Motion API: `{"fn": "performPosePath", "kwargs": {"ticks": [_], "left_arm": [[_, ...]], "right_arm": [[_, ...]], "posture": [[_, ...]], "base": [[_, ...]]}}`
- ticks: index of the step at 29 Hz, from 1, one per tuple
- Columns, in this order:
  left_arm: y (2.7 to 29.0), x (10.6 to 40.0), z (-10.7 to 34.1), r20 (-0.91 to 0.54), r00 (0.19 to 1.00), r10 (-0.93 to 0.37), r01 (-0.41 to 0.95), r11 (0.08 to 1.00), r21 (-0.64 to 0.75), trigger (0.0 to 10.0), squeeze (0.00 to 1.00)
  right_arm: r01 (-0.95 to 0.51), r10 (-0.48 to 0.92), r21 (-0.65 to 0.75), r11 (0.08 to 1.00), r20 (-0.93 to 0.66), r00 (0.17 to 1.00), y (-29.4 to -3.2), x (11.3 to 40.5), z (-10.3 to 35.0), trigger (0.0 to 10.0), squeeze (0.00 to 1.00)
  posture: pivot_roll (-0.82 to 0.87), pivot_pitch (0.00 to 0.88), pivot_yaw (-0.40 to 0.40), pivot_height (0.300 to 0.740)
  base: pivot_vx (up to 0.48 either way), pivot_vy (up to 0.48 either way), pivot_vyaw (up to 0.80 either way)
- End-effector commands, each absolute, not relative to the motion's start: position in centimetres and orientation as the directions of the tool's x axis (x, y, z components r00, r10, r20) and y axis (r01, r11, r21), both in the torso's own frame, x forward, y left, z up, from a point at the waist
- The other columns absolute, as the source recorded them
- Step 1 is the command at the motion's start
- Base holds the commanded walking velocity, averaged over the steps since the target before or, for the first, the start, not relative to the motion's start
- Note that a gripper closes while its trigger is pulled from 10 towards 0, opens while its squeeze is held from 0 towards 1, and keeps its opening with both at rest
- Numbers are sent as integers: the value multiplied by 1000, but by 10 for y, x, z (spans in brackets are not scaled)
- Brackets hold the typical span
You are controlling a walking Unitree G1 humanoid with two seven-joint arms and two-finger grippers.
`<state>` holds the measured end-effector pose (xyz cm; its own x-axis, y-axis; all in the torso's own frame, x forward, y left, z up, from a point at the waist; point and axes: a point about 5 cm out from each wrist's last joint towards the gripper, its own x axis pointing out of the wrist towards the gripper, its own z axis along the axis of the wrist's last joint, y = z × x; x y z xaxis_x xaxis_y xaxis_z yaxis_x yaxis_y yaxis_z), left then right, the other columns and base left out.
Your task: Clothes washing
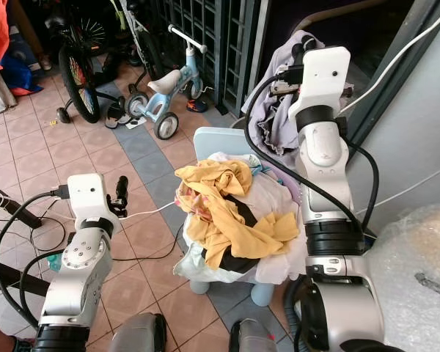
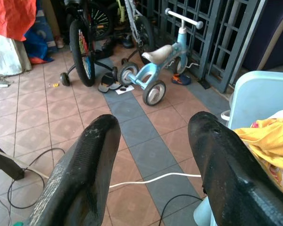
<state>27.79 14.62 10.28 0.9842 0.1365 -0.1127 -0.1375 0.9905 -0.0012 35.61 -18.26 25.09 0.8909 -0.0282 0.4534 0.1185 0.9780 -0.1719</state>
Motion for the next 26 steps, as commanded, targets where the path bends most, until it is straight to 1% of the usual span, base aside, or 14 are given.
{"fn": "performPosePath", "kwargs": {"ticks": [1, 3, 9, 19, 26], "left_arm": [[145, 281, 104, -105, 986, 130, -132, 991, -11, 10000, 0], [143, 286, 106, -115, 983, 147, -149, 989, -9, 10000, 0], [142, 285, 106, -107, 985, 139, -141, 990, -13, 10000, 0], [144, 284, 103, -114, 984, 134, -134, 991, 0, 10000, 0], [144, 283, 105, -92, 989, 112, -114, 993, -18, 10000, 0]], "right_arm": [[135, -46, -156, 978, 472, 880, -185, 354, 257, 10000, 0], [119, -41, -142, 983, 460, 887, -184, 353, 254, 10000, 0], [79, -9, -147, 986, 427, 904, -179, 346, 238, 10000, 0], [73, 0, -146, 987, 447, 895, -175, 345, 241, 10000, 0], [154, -72, -144, 978, 459, 886, -186, 346, 245, 10000, 0]], "posture": [[-2, 59, 3, 740], [-4, 58, 6, 740], [-3, 49, 14, 740], [1, 47, 18, 740], [-3, 48, 17, 740]], "base": [[0, 0, 0], [-133, 0, -738], [-249, 0, -800], [0, 0, -800], [0, 0, -744]]}}
